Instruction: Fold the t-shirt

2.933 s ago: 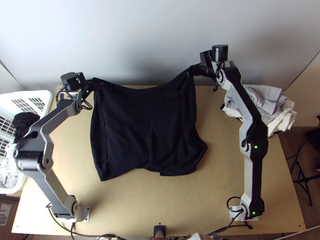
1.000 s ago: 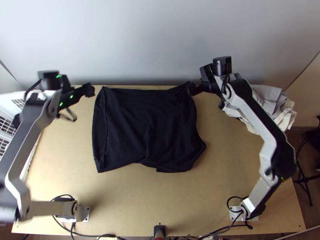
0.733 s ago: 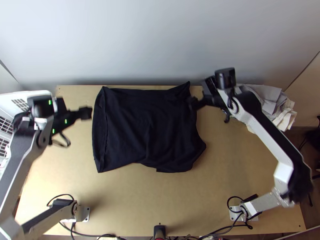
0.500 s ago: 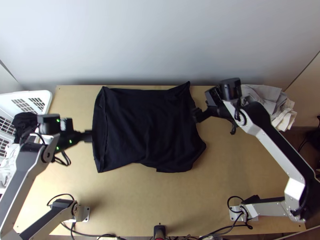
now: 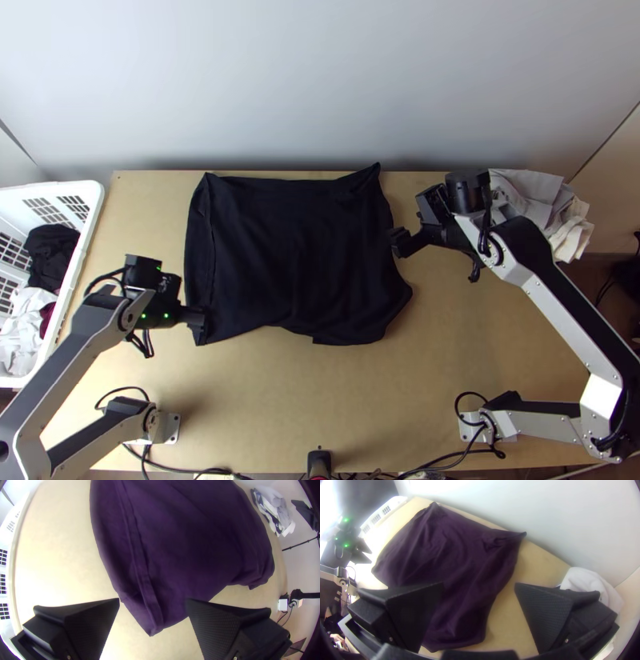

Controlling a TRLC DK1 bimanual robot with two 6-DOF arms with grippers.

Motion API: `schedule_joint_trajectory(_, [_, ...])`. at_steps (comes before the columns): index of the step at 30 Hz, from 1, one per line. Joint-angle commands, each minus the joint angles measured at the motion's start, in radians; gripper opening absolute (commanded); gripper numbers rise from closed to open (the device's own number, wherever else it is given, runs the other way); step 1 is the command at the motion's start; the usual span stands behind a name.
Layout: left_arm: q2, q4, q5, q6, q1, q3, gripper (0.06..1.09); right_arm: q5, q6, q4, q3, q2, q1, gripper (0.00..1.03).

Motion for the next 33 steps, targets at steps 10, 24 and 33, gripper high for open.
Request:
schedule_joint_trajectory(10, [0.147,-0.003,-0.002,0.008,-0.038,-0.059,0.85,0.0,0.004,-0.002,-0.045,-0.018,-0.006,0.98])
schedule_joint_trajectory(24, [0.122,0.048,-0.022,0.002,-0.044,-0.023,0.1,0.0,0.01,-0.002,-0.066,-0.032,-0.02,0.99])
schedule_joint_trajectory(33, [0.19,0.006,0.006,0.01,0.088,0.182,0.1,0.0,0.007,0.006,-0.077,-0.029,-0.019,0.98])
